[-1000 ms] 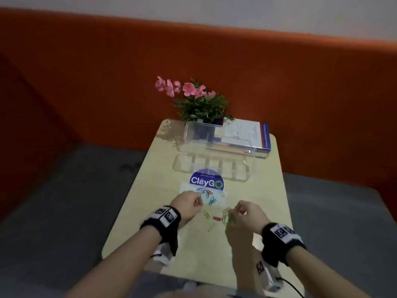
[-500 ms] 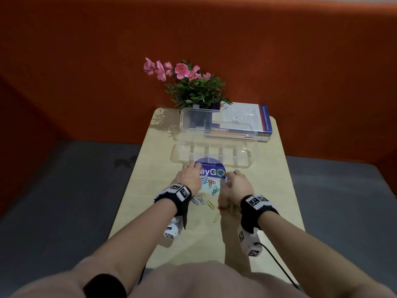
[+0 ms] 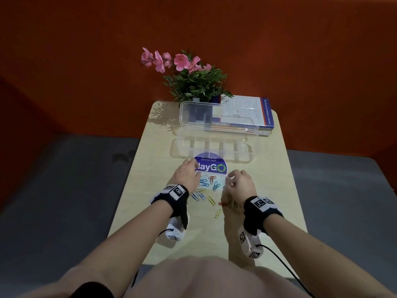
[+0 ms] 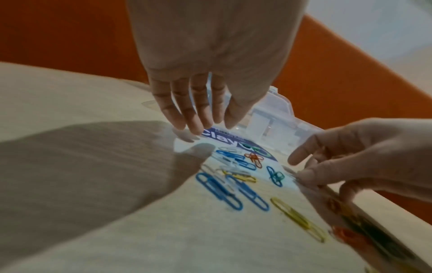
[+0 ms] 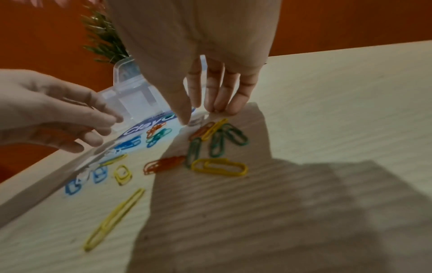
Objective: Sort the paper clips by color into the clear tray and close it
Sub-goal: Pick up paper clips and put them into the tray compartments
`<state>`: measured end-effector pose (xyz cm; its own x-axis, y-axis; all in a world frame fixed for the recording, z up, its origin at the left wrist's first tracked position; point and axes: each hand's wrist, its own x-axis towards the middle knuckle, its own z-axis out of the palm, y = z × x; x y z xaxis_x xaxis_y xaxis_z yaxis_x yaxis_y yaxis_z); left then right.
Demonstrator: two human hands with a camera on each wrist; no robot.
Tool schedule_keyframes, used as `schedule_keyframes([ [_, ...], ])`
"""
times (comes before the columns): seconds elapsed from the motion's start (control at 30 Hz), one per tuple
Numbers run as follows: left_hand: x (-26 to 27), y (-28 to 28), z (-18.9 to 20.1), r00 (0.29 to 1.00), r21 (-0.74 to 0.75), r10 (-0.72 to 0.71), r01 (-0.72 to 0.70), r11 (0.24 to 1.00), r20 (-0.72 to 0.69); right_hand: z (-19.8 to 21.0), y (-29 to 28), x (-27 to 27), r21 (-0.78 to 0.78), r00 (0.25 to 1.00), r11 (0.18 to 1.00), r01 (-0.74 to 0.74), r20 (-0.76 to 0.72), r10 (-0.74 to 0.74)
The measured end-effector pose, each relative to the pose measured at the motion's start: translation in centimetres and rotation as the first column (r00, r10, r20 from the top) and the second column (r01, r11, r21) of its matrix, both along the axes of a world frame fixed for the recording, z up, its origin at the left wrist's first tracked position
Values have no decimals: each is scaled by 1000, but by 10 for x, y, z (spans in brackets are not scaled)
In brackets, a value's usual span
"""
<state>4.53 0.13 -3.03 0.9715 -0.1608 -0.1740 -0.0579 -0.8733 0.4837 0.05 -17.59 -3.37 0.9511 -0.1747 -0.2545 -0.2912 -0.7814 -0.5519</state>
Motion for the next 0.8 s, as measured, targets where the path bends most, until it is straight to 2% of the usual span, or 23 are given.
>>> schedule_keyframes([
  [0.13, 13, -13, 1, 991, 145, -48, 66, 987, -128, 3, 12, 7, -46, 998, 998, -30, -54, 28],
  [0.27, 22, -15, 3, 983, 110, -65, 85, 990, -169, 6, 14, 11, -67, 988, 996, -58, -149, 47],
  [0.33, 26, -11, 3, 984, 95, -70, 86, 992, -163, 8, 11, 11, -55, 991, 998, -41, -127, 33],
  [0.4, 27, -3, 2, 985, 74, -88, 100, 992, -152, 10, 8, 8, 36, 998, 998, 42, -55, -40],
  [0.47, 28, 5, 3, 985, 38, -109, 115, 993, -136, 12, 5, 8, 235, 989, 960, 151, -24, -149],
  [0.53, 28, 14, 7, 989, -23, -86, 84, 996, -124, 13, 10, 8, 483, 969, 841, 246, -126, -212],
  [0.57, 29, 17, 8, 991, -67, -49, 41, 997, -121, 13, 13, 9, 553, 960, 786, 278, -189, -206],
  [0.6, 29, 21, 9, 993, -117, 5, -19, 993, -121, 12, 19, 9, 576, 958, 769, 277, -226, -176],
  [0.63, 28, 24, 9, 990, -170, 72, -93, 981, -125, 12, 25, 9, 561, 963, 792, 241, -237, -126],
  [0.7, 25, 31, 7, 968, -288, 178, -224, 931, -177, 11, 39, 11, 437, 981, 895, 90, -192, -5],
  [0.8, 14, 38, 6, 938, -396, 180, -292, 871, -295, 9, 59, 15, 246, 984, 965, -91, -125, 125],
])
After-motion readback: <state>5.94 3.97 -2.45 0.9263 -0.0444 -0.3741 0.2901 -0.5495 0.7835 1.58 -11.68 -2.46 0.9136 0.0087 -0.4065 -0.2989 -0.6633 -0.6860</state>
